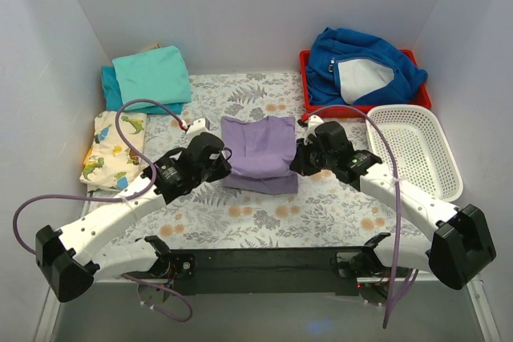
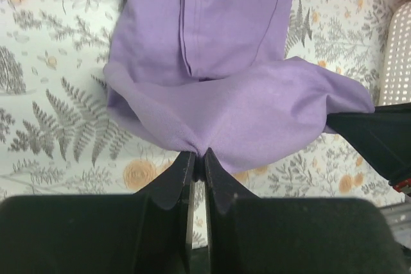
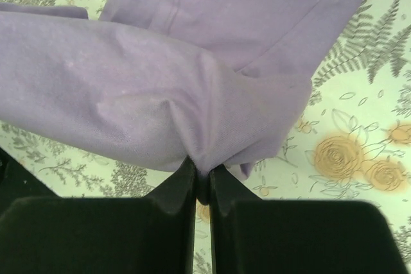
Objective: Fold and stack the t-shirts
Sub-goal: Fold the tshirt
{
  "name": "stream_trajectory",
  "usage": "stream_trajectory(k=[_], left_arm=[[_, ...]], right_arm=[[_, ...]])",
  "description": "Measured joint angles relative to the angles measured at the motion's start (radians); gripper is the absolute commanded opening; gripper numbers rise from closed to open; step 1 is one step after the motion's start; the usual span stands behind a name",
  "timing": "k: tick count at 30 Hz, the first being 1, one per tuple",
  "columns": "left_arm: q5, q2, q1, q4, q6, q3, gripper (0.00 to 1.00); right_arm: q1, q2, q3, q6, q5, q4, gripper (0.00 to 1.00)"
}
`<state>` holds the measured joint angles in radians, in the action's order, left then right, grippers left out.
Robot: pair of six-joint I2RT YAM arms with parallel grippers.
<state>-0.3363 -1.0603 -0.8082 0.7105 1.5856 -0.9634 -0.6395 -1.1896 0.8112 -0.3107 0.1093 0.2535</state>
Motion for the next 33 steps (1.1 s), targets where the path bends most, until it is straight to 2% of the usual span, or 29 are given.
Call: stream_trajectory(k=[5,10,14,20,22,23,24,25,26,27,28,29,30,33], left_arm=[[-0.009,-0.096,0.077,-0.104,-0.085,-0.016,0.0],[0.071,-0.212,0.216,-0.215,-0.146,-0.015,0.0],[0.129,-0.308,0.285,-0.29,-0.191,-0.029,0.0],[0.191,-0.533,0.343,-0.377,-0.246,-0.133,0.0],[0.215,-0.619,0.364,-0.404,-0.261,-0.19,0.0],[0.224,-0.663,0.377,-0.409,-0.267,-0.227,0.03],[0.234,-0.711,0.389,-0.421,-0.274,-0.27,0.18],[0.245,-0.76,0.403,-0.433,-0.284,-0.313,0.28],[0.252,-0.805,0.418,-0.441,-0.293,-0.356,0.34],[0.258,-0.85,0.434,-0.442,-0.305,-0.41,0.54],[0.26,-0.893,0.448,-0.441,-0.317,-0.465,0.57],[0.267,-0.946,0.467,-0.438,-0.321,-0.537,0.62],[0.272,-0.988,0.485,-0.436,-0.326,-0.603,0.88],[0.29,-1.075,0.545,-0.428,-0.334,-0.752,0.89]], right_arm=[[0.051,-0.095,0.066,0.057,0.019,-0.004,0.01],[0.103,-0.217,0.148,0.095,0.078,-0.021,0.02],[0.141,-0.324,0.225,0.114,0.127,-0.033,0.03],[0.195,-0.518,0.381,0.144,0.18,-0.038,0.16],[0.213,-0.596,0.447,0.152,0.192,-0.037,0.28],[0.221,-0.632,0.479,0.157,0.196,-0.037,0.34],[0.231,-0.678,0.524,0.16,0.204,-0.038,0.44],[0.241,-0.727,0.575,0.161,0.208,-0.034,0.53],[0.253,-0.773,0.623,0.164,0.209,-0.035,0.56],[0.266,-0.816,0.676,0.171,0.214,-0.035,0.74],[0.28,-0.861,0.733,0.164,0.222,-0.031,0.78],[0.295,-0.905,0.799,0.168,0.232,-0.021,0.87],[0.31,-0.946,0.864,0.169,0.237,-0.016,0.9],[0.343,-1.002,1.007,0.171,0.23,-0.001,0.91]])
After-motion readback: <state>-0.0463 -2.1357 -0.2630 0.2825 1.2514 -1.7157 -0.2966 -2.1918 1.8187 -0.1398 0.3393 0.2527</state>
